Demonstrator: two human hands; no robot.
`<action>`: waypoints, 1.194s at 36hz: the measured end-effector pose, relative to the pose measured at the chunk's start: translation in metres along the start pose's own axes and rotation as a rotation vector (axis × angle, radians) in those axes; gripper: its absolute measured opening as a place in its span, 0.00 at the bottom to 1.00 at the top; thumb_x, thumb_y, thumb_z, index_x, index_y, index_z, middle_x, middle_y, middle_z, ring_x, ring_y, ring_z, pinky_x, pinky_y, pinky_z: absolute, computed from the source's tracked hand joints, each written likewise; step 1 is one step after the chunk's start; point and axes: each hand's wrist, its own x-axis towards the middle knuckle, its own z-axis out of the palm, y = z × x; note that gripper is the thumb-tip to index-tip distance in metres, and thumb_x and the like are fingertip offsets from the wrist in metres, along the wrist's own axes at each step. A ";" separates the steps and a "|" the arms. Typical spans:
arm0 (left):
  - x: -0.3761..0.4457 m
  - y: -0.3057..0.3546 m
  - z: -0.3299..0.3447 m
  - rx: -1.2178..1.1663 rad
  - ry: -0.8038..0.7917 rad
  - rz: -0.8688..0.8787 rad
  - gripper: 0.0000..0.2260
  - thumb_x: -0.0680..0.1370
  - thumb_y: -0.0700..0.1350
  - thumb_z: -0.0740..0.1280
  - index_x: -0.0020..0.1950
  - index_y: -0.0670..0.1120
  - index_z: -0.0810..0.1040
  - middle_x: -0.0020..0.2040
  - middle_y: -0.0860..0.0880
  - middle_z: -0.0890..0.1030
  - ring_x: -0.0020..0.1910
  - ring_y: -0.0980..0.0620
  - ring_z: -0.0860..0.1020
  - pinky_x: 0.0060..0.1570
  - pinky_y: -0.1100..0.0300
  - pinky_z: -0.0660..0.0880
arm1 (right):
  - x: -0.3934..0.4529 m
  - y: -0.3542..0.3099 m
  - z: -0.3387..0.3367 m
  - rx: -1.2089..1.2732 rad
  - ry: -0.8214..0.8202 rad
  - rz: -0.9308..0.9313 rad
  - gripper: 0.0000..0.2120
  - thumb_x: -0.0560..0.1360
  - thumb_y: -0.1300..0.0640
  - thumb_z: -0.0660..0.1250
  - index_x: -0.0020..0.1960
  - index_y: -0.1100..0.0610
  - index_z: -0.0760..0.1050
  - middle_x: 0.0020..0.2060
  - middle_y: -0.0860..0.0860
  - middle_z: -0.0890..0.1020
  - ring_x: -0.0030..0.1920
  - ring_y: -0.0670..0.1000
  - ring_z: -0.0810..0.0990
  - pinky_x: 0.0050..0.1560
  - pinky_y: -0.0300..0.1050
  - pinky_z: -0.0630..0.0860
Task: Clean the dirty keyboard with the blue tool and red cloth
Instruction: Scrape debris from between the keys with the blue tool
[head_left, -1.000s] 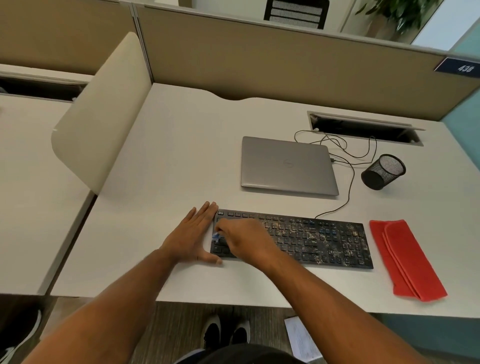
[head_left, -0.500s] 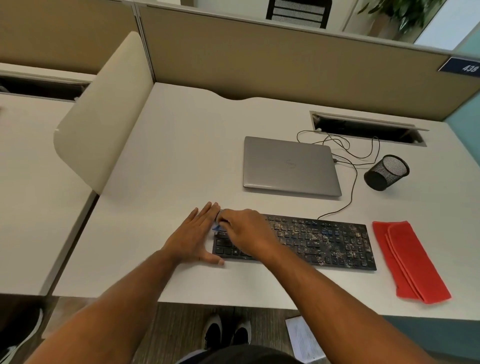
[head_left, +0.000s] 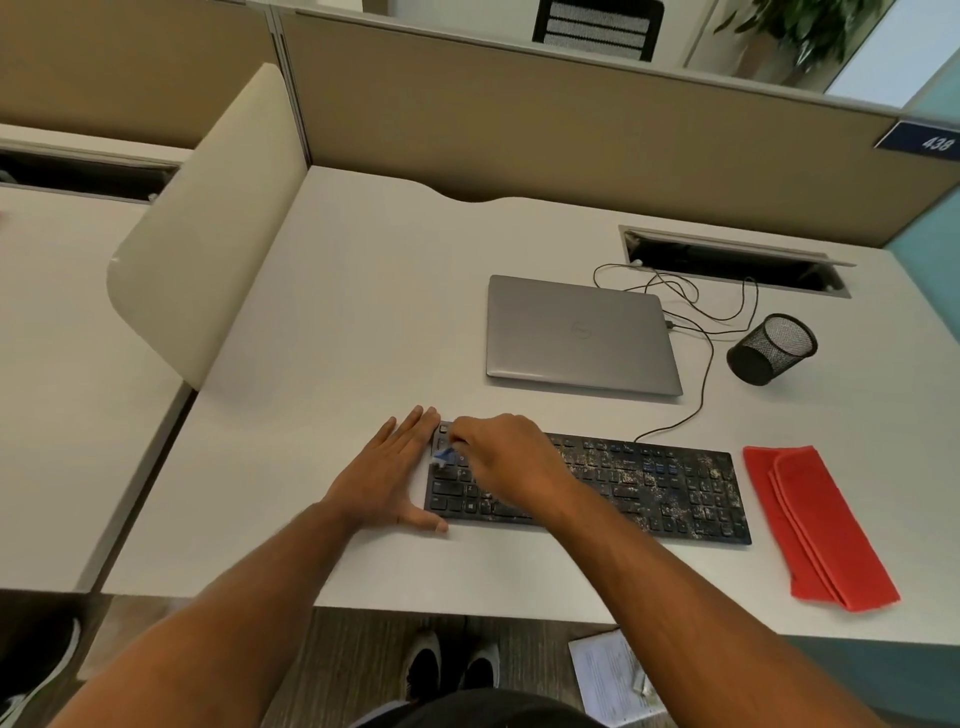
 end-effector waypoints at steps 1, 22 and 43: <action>0.000 0.000 0.000 0.000 0.000 0.001 0.66 0.64 0.83 0.65 0.84 0.49 0.34 0.85 0.52 0.39 0.81 0.56 0.34 0.82 0.49 0.40 | 0.000 -0.004 0.003 -0.008 -0.004 -0.016 0.08 0.82 0.57 0.63 0.59 0.52 0.76 0.40 0.52 0.83 0.34 0.52 0.76 0.36 0.46 0.74; -0.001 0.002 0.000 -0.015 0.009 -0.009 0.66 0.64 0.82 0.66 0.83 0.50 0.32 0.84 0.53 0.38 0.81 0.58 0.33 0.81 0.53 0.36 | -0.003 0.002 0.004 0.064 -0.014 0.195 0.10 0.83 0.53 0.62 0.56 0.56 0.79 0.43 0.55 0.84 0.40 0.54 0.81 0.45 0.51 0.81; -0.001 0.002 0.000 -0.031 0.006 -0.012 0.66 0.63 0.83 0.66 0.83 0.50 0.33 0.85 0.53 0.39 0.81 0.57 0.34 0.82 0.50 0.38 | -0.008 -0.003 -0.002 0.091 -0.220 0.197 0.07 0.78 0.55 0.67 0.43 0.56 0.80 0.37 0.51 0.81 0.39 0.52 0.79 0.43 0.49 0.79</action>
